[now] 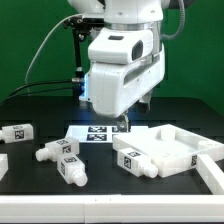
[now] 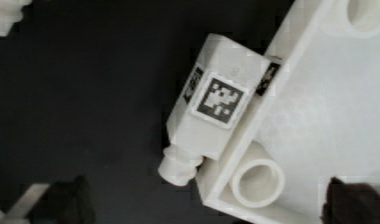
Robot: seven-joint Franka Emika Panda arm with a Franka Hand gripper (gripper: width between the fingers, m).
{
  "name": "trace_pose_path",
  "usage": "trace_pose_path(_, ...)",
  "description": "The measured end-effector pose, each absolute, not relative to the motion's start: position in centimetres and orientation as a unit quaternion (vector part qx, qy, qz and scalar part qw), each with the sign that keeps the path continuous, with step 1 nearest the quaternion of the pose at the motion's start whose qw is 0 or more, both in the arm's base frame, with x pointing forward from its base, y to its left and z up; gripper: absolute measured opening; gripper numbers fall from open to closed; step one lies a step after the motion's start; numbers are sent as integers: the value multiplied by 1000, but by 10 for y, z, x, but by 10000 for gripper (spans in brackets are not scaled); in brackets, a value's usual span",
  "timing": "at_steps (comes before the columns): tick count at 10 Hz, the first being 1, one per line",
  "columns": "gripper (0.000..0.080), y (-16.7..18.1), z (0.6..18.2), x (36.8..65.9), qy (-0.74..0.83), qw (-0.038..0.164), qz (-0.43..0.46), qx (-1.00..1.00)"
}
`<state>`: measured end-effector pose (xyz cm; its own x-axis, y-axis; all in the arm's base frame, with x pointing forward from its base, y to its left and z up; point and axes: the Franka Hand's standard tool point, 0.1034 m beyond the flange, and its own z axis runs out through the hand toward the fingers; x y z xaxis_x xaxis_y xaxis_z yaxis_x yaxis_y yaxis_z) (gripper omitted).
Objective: Assemble square table
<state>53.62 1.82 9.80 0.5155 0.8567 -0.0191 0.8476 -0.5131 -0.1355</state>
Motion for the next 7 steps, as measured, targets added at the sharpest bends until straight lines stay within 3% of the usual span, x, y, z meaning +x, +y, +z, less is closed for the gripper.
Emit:
trace_pose_path(4,650,18,96,538,-485,52,40,-872)
trace_pose_path(7,650,17,73,544,-433,54,45,-899)
